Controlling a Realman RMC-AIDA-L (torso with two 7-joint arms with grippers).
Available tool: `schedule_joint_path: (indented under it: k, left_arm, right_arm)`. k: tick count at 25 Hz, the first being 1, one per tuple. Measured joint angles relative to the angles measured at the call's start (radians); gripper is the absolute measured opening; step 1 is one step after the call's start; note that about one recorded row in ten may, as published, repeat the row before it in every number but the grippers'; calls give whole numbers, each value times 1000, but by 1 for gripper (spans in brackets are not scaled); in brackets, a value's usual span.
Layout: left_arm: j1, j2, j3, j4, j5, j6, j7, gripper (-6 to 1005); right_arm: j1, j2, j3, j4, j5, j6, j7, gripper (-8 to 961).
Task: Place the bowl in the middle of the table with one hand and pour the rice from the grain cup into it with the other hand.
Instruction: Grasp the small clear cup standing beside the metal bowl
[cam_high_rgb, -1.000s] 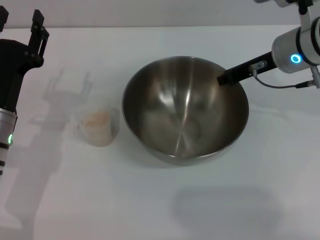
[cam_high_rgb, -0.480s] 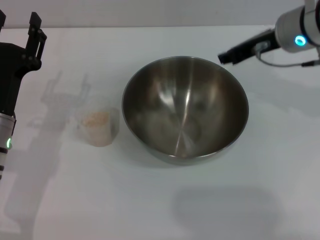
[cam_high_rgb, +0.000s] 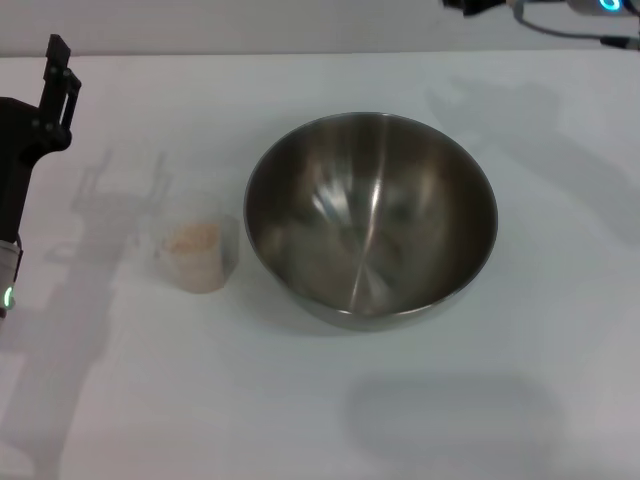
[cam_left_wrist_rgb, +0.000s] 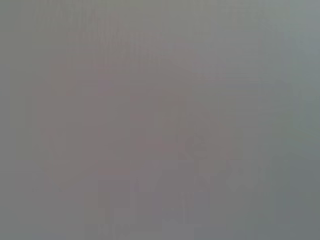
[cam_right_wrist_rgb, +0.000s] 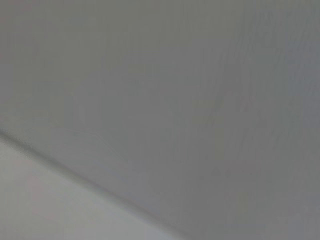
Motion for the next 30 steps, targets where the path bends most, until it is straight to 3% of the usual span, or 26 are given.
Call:
schedule_joint_path:
  k: [3, 6, 7, 8, 12, 13, 14, 15, 16, 17, 18, 23, 27, 30]
  left_arm:
    - [4, 0, 2, 0, 0, 1, 0, 668]
    - [9, 1, 3, 0, 0, 3, 0, 667]
    - [13, 0, 3, 0, 0, 4, 0, 667]
    - [13, 0, 3, 0, 0, 4, 0, 667]
    - [21, 0, 3, 3, 1, 8, 0, 667]
    - [23, 0, 3, 5, 1, 10, 0, 667]
    - [26, 0, 3, 5, 1, 11, 0, 667]
    - [29, 0, 3, 5, 1, 13, 0, 668]
    - [31, 0, 3, 5, 1, 16, 0, 668]
    - [38, 0, 3, 6, 1, 24, 0, 668]
    - [38, 0, 3, 6, 1, 24, 0, 668]
    - [62, -1, 9, 8, 1, 30, 0, 668]
    - [104, 1, 36, 5, 1, 37, 0, 668]
    - [140, 1, 74, 3, 1, 46, 0, 667]
  right_arm:
    - [-44, 2, -57, -3, -2, -211, 0, 346]
    - [-65, 2, -89, 1, 1, -327, 0, 346]
    - [-95, 2, -137, 8, 2, -460, 0, 346]
    - [-95, 2, -137, 8, 2, -460, 0, 346]
    - [-174, 3, -279, 62, -3, -812, 0, 346]
    - [-196, 3, -329, 101, -6, -944, 0, 346]
    - [-224, 4, -403, 179, -10, -1166, 0, 346]
    - [-224, 4, -403, 179, -10, -1166, 0, 347]
    - [-236, 4, -448, 248, -10, -1318, 6, 347]
    - [-243, 5, -517, 374, -7, -1551, 29, 347]
    - [-243, 5, -517, 374, -7, -1551, 29, 347]
    - [-206, 6, -646, 753, 31, -2112, 209, 347]
    - [-186, 1, -642, 965, 95, -2292, 450, 347]
    - [-182, -1, -627, 1021, 96, -2325, 500, 346]
